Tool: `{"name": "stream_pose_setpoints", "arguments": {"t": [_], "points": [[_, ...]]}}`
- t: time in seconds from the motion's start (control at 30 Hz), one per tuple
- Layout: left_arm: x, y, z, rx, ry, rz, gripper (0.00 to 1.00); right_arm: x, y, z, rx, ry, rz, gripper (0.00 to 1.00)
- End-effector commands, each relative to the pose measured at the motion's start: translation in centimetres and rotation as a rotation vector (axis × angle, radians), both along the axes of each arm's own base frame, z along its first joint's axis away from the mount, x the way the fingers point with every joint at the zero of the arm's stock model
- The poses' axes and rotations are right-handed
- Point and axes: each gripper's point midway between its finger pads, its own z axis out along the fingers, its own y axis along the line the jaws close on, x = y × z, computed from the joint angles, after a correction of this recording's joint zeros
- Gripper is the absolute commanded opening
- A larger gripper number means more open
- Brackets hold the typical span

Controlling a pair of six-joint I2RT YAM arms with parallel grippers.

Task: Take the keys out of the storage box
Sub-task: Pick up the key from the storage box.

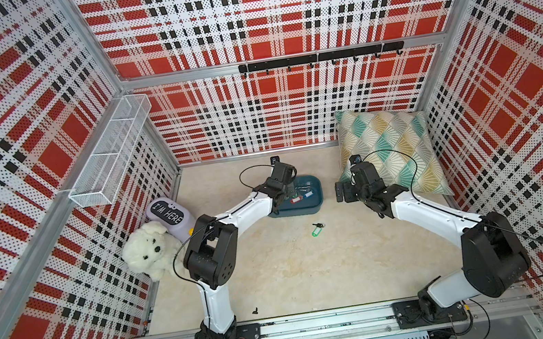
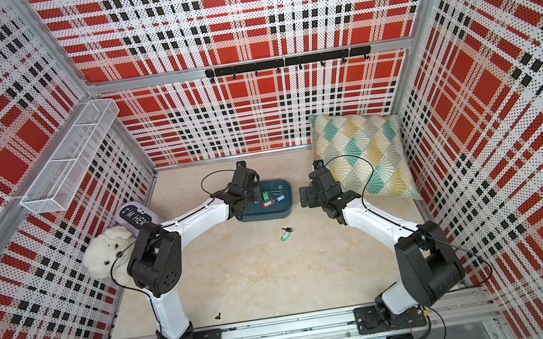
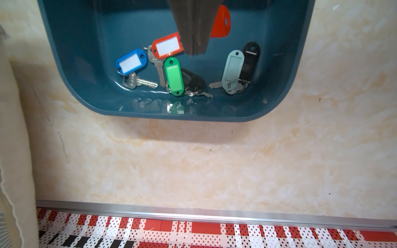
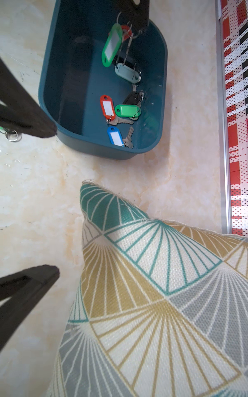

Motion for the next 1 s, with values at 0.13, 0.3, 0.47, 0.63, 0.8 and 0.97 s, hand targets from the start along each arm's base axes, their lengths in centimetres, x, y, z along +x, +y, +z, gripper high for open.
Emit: {"name": "stream_pose_setpoints", "arguments": {"t": [0.13, 0.3, 0.47, 0.63, 0.8, 0.97], "points": [[-0.2, 0.3, 0.9, -0.081, -0.039, -0.015, 0.0, -1.0, 0.6, 1.3, 0.064, -0.023, 0.024, 1.0], [1.7, 0.7, -2.6, -0.105, 0.01, -0.013, 0.0, -1.3, 0.8, 1.0, 0.06, -0.012, 0.027, 1.0], [3.9, 0.1, -4.3, -0.108, 0.022, -0.012, 0.0, -1.5, 0.4, 0.9, 0.042, -0.01, 0.016, 1.0], [5.3, 0.0, -4.7, -0.112, 0.02, -0.006, 0.15, -1.6, 0.2, 0.8, 0.028, -0.001, 0.017, 1.0], [4.8, 1.3, -3.1, -0.085, -0.015, 0.03, 0.4, -1.3, -0.1, 0.6, 0.002, 0.001, 0.001, 1.0], [3.4, 0.9, -2.7, -0.066, -0.013, 0.018, 0.47, -1.1, -0.1, 0.0, -0.012, 0.014, -0.002, 1.0]]}}
